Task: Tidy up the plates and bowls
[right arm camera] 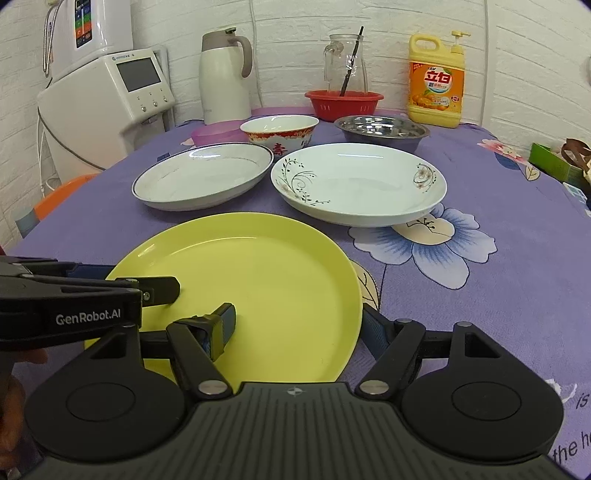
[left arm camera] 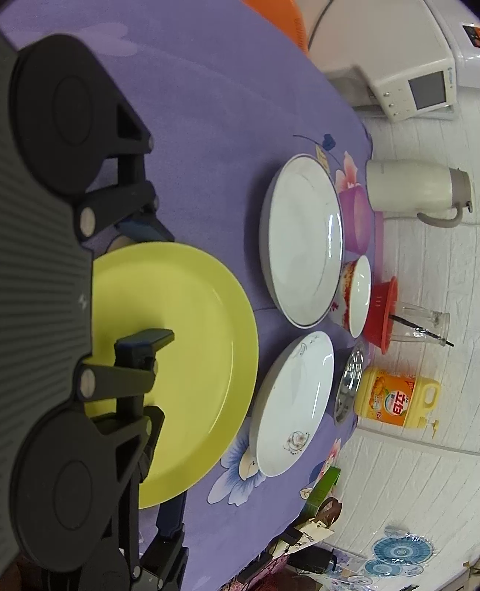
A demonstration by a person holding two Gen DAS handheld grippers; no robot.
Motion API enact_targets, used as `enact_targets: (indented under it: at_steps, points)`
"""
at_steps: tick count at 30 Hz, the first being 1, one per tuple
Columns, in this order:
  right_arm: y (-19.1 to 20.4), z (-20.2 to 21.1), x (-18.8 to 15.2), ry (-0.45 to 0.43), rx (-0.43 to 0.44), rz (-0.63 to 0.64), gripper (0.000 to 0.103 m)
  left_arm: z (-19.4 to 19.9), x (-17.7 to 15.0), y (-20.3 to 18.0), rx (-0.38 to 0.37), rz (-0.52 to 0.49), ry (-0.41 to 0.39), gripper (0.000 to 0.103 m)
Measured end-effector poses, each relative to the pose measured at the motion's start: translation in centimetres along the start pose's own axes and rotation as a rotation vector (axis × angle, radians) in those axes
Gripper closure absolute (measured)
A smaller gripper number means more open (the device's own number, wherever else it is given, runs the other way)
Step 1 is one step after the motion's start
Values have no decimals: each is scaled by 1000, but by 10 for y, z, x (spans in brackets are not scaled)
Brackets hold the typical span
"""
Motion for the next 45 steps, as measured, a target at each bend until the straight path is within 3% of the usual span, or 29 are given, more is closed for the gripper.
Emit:
enact_targets:
  at_steps: [5, 13, 32, 36, 39, 45]
  points:
    - [17, 5, 7, -25, 46, -3, 0, 15, 0, 18, 37, 44, 2, 69]
    - [58, -19, 13, 9, 170, 38, 0, 29, -6, 64, 154, 97, 12, 71]
    - [56, -31, 14, 33, 144, 54, 0, 10, -5, 68, 114, 102, -8, 70]
    - [43, -25, 17, 29, 202, -18, 0, 13, 0, 83, 63, 172, -2, 35]
    - [29, -14, 28, -20, 195, -65, 0, 19, 13, 98, 28, 229, -29, 35]
    - [24, -17, 69, -92, 188, 23, 0, 14, 65, 116, 64, 272, -106, 30]
Point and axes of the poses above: each gripper's, at about its wrist camera, not at the fingertips, and z roughly against the way its jaws point, y to its left, x to its top, the point moved 1 cm from there along -z, roughly the way its jaws point, and after that the axes turned 6 degrees about x, right-handed, at the moved point
